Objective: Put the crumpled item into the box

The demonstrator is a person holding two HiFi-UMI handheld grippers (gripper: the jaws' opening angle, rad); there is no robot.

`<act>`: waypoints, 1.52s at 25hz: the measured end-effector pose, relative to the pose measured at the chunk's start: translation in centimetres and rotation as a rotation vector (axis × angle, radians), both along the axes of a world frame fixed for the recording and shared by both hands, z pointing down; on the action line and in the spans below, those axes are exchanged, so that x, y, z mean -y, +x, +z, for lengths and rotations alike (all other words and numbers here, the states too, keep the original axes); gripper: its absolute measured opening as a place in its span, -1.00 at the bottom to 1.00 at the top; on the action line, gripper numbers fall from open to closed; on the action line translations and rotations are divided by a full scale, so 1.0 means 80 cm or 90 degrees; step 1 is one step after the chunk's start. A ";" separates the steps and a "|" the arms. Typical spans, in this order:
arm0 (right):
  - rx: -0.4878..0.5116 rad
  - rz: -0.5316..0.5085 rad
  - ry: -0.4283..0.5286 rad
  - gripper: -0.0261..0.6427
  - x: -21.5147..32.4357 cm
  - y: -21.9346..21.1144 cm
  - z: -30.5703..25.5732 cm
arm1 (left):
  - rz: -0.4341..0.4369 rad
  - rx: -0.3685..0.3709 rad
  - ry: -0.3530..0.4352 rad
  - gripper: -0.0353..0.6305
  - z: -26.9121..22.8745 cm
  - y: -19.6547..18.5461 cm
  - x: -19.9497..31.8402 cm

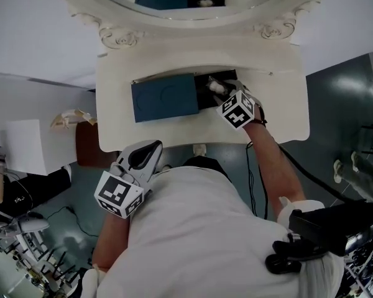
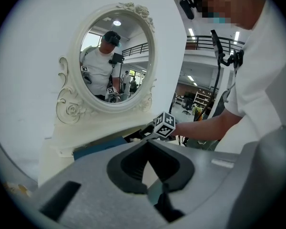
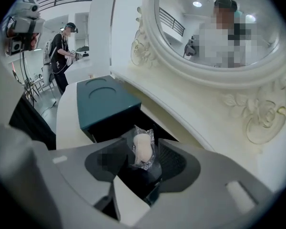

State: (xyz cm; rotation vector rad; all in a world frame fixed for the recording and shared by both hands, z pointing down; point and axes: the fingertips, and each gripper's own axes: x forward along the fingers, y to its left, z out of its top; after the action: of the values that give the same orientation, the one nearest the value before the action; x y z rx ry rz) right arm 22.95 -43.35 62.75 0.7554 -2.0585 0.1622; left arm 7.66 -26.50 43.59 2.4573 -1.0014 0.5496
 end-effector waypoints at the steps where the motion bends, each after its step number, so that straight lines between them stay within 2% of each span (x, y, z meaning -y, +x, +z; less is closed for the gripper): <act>1: 0.001 0.005 0.013 -0.31 -0.006 0.002 -0.010 | 0.008 -0.003 0.005 -0.88 -0.002 0.000 -0.003; 3: -0.002 0.012 0.046 -0.39 -0.021 0.006 -0.028 | 0.026 -0.009 0.016 -0.88 -0.005 -0.001 -0.009; 7: 0.022 0.048 0.082 -0.87 -0.070 0.001 -0.055 | 0.058 -0.023 0.029 -0.88 -0.010 -0.014 -0.029; 8: 0.034 0.060 0.081 -0.92 -0.085 -0.004 -0.058 | 0.066 -0.026 0.030 -0.88 -0.010 -0.019 -0.036; 16: 0.109 0.128 0.048 -0.92 -0.220 -0.073 -0.073 | 0.114 -0.048 0.046 -0.88 -0.011 -0.081 -0.105; 24: 0.154 0.136 0.051 -0.92 -0.331 -0.155 -0.105 | 0.139 -0.064 0.044 -0.88 -0.012 -0.147 -0.181; 30: 0.188 0.139 0.061 -0.92 -0.408 -0.220 -0.125 | 0.169 -0.029 0.067 -0.88 -0.005 -0.192 -0.238; 38: 0.199 0.140 0.060 -0.92 -0.485 -0.266 -0.143 | 0.190 -0.053 0.063 -0.88 -0.005 -0.222 -0.300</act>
State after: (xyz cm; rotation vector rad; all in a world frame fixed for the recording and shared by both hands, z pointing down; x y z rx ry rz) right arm 1.63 -4.57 51.31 1.0714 -2.2839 0.3268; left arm -10.09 -2.50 43.18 2.7139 -0.6460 0.4956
